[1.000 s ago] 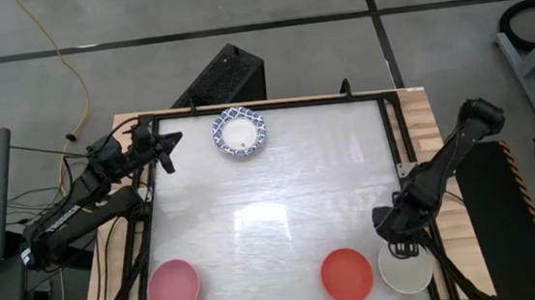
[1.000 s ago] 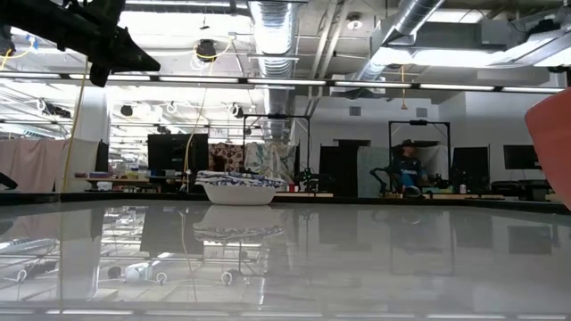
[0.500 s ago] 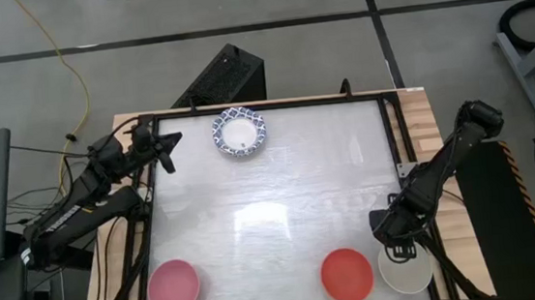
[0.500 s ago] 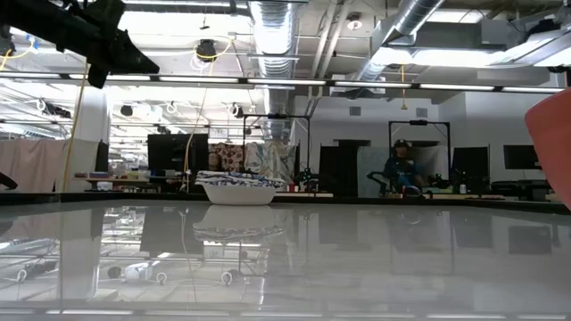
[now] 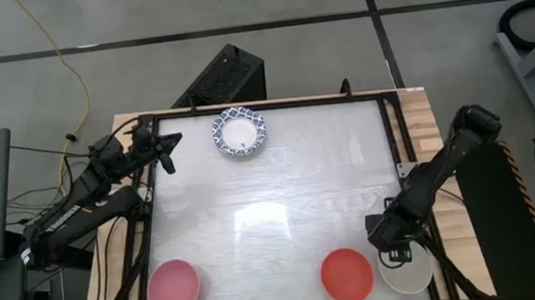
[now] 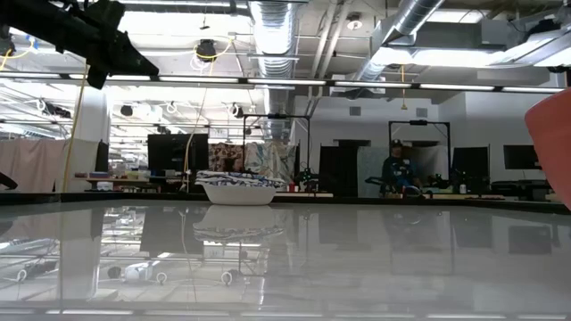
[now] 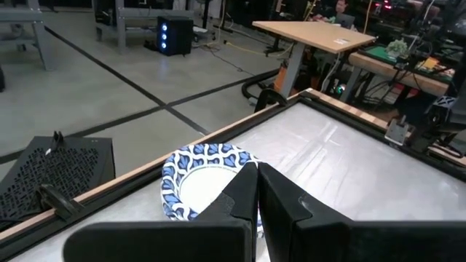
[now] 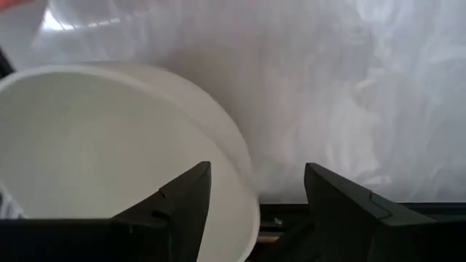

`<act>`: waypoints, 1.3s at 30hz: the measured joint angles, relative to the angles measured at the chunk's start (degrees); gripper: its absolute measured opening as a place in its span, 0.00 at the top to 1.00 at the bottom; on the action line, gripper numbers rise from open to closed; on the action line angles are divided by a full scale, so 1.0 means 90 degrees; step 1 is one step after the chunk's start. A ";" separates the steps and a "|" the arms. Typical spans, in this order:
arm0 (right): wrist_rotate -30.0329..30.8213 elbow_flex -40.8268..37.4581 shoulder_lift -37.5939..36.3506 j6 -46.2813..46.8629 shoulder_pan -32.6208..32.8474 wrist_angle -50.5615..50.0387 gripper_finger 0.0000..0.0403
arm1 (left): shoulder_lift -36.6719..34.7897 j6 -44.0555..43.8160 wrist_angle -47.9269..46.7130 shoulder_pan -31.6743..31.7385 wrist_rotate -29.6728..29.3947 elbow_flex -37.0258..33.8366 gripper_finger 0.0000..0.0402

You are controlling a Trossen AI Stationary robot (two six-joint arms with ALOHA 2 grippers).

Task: Nest bowls inside each other
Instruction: Stack the white bowl on top of the blue patterned bowl

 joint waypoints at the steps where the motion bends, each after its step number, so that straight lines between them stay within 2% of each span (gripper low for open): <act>1: -0.0002 0.0000 0.0083 0.0000 0.0007 0.0004 0.39 | 0.0000 0.0000 0.0000 0.0002 -0.0001 0.0000 1.00; 10: -0.0043 0.0000 0.0648 -0.0019 0.0012 0.0026 0.40 | 0.0000 0.0000 0.0003 0.0001 0.0000 0.0000 1.00; 14: -0.0161 0.0000 0.0774 -0.0047 0.0012 0.0030 0.43 | 0.0000 0.0000 0.0006 0.0001 0.0000 0.0000 1.00; 18: -0.0163 0.0000 0.0781 -0.0051 0.0017 0.0037 0.52 | 0.0000 -0.0002 0.0005 0.0000 0.0000 0.0000 1.00; 28: -0.0168 0.0000 0.0781 -0.0050 0.0017 0.0026 0.83 | 0.0000 -0.0002 0.0000 0.0002 0.0000 0.0000 1.00; 35: -0.0228 0.0005 0.0769 -0.0075 0.0006 0.0036 0.96 | 0.0000 0.0000 -0.0002 0.0002 0.0000 0.0000 1.00; 39: -0.0228 0.0005 0.0769 -0.0021 0.0007 0.0031 0.97 | 0.0000 0.0044 -0.0002 0.0002 0.0000 0.0000 1.00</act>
